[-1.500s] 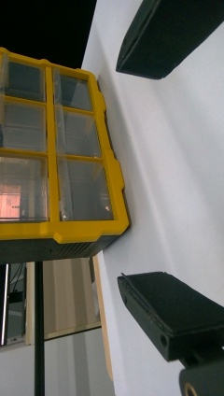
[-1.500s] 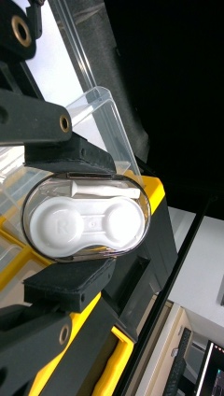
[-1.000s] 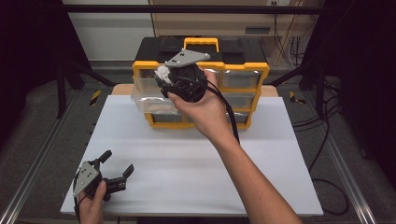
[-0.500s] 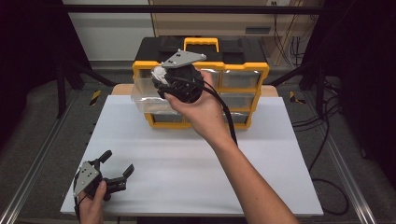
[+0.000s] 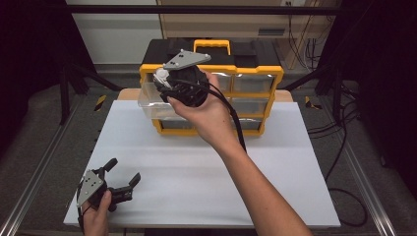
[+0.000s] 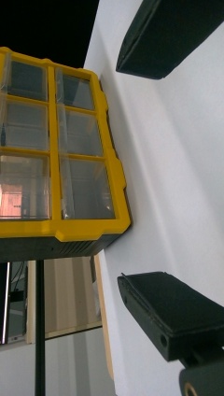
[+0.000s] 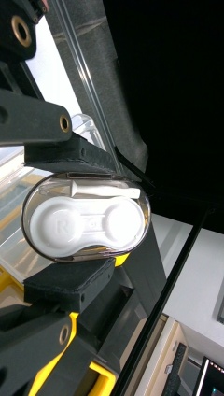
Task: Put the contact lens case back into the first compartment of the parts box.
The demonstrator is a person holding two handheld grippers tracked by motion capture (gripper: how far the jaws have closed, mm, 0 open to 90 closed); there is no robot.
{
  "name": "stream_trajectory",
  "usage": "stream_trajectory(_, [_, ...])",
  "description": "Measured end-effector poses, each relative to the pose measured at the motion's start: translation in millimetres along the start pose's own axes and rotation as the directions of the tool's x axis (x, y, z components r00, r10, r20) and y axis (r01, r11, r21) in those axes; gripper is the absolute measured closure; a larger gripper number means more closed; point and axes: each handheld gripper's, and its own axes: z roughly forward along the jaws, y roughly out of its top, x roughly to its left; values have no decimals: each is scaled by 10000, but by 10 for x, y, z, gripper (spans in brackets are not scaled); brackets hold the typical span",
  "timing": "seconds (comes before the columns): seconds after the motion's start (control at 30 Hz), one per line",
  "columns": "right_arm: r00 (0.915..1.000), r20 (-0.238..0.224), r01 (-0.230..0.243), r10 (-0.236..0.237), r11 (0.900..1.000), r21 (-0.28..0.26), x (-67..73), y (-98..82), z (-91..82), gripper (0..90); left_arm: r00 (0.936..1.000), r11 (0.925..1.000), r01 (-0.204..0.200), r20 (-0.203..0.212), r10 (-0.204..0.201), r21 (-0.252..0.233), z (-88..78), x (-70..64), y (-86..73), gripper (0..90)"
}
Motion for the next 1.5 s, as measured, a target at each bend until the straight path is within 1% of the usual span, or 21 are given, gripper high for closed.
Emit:
stream_trajectory(0.23, [10000,42,86,-86,9998,154,7,16,39,491,10000,10000,29,-15,-29,-10,-2,11,1,6])
stream_trajectory(0.4, [9998,76,164,-166,9994,305,9,39,107,491,10000,10000,9,25,-9,2,5,0,2,6])
stream_trajectory(0.5, [9998,74,192,-196,9986,499,2,54,163,491,10000,10000,22,16,-22,-14,5,1,2,6])
stream_trajectory(0.67, [9998,112,130,-138,9976,687,-4,51,209,491,10000,10000,67,-10,-68,-53,-1,11,2,6])
stream_trajectory(0.77, [9998,93,179,-187,9969,766,-2,45,232,491,10000,10000,62,-3,-62,-49,1,10,2,6])
stream_trajectory(1.1, [9997,27,241,-245,9943,1040,12,30,280,491,10000,10000,42,25,-42,-32,9,2,2,6])
stream_trajectory(1.23, [9999,61,149,-157,9931,1167,-11,16,294,491,10000,10000,27,31,-26,-31,11,0,1,6])
stream_trajectory(1.5, [10000,31,84,-88,9927,1202,-3,0,313,490,10000,10000,28,46,-27,-17,12,-6,-1,6])
